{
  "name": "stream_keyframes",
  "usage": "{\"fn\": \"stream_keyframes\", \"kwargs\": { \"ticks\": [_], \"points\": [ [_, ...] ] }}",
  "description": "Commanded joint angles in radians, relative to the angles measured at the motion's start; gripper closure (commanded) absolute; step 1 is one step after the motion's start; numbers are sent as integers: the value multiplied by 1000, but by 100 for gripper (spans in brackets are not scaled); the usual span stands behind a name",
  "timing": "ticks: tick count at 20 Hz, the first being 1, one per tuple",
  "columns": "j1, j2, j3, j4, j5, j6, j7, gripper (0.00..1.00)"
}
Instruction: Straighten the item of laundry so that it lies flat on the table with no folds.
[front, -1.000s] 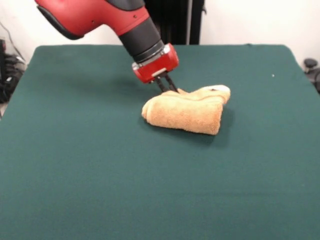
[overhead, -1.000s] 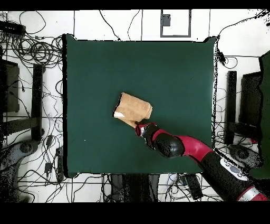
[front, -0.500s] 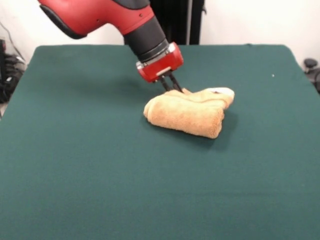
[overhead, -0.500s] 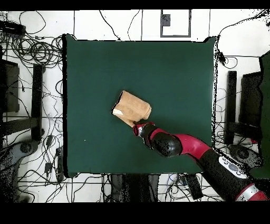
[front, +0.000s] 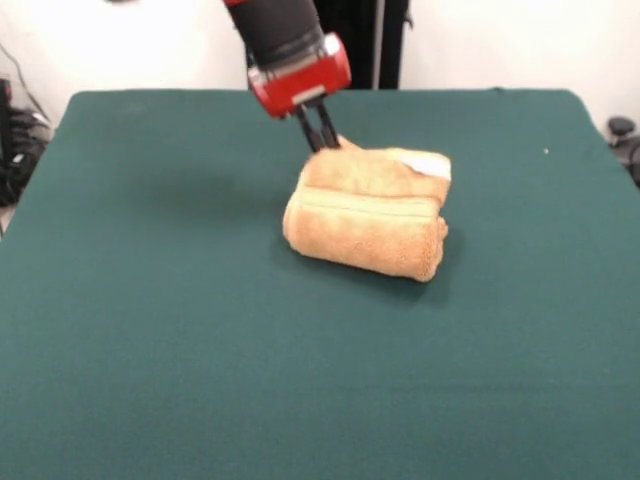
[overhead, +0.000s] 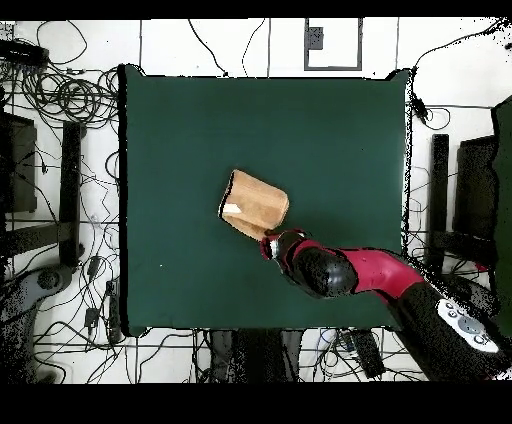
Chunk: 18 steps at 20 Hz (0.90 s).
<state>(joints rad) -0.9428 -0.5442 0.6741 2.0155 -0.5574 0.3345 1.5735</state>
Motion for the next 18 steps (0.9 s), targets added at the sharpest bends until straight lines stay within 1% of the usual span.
{"fn": "stream_keyframes", "kwargs": {
  "ticks": [1, 3, 7, 11, 13, 18],
  "points": [
    [80, -381, 55, 130, 204, 217, 123, 100],
    [88, -432, 51, 157, 241, 222, 123, 100],
    [123, -514, 23, 178, 297, 252, 123, 100],
    [130, -609, 16, 188, 370, 330, 85, 100],
    [137, -639, 4, 188, 386, 351, 75, 100],
    [147, -654, -14, 177, 395, 376, 67, 100]
  ]
}}
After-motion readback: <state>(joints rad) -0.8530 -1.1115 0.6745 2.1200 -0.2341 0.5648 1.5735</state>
